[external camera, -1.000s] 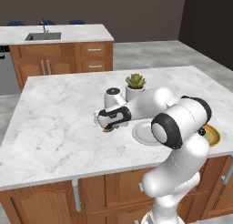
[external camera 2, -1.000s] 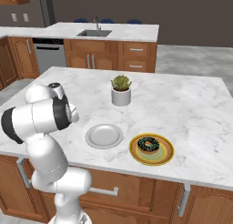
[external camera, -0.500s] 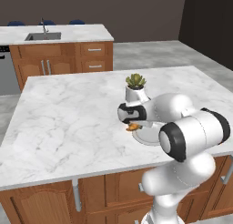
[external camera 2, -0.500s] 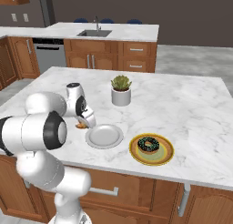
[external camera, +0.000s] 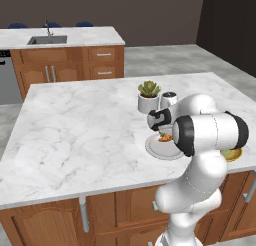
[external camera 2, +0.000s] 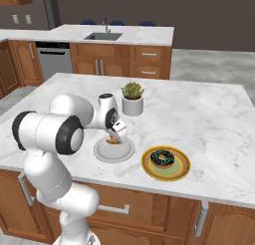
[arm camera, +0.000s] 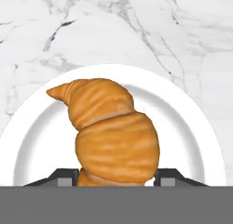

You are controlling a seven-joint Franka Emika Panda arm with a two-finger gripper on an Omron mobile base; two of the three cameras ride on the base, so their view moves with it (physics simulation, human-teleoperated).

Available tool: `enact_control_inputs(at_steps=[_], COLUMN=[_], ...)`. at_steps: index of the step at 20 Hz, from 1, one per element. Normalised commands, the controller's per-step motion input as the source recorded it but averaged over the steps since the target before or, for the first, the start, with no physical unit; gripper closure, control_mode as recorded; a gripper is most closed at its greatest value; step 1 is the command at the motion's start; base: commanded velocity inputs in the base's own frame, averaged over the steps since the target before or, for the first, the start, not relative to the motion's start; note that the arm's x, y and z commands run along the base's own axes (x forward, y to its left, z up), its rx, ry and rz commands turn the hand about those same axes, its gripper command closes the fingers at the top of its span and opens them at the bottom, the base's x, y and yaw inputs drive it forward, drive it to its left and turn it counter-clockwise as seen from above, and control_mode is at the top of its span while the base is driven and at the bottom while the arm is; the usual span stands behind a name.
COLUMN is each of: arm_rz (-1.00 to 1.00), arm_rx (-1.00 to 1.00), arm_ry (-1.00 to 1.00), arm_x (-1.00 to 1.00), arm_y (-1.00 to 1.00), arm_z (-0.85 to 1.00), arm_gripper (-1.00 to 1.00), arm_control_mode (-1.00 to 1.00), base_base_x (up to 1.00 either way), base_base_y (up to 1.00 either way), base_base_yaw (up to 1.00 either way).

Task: Place the pastries on the plates.

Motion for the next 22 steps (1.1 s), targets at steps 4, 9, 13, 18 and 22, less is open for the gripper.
enact_control_inputs(at_steps=[4,9,13,18,22], arm_rz=[0.00,0.00,0.00,0.00,0.04], arm_rx=[0.03,0.07,0.01,0.00,0.00], arm_ry=[0.01,0.00,-0.14,-0.13,-0.14], arm_x=[0.00,-0.03,-0.26,-0.46,-0.83], arm_y=[-0.55,0.00,0.03,0.48,0.39], arm_z=[-0.42,-0.03,0.76,1.00,1.00], arm_gripper=[-1.00,-1.00,-1.00,-1.00,-1.00], arm_control_mode=[-1.00,-1.00,-1.00,-1.00,-1.00], base_base_x=[0.00,0.00,0.00,0.00,0.00], base_base_y=[0.00,0.00,0.00,0.00,0.00], base_base_yaw=[0.00,0.00,0.00,0.00,0.00])
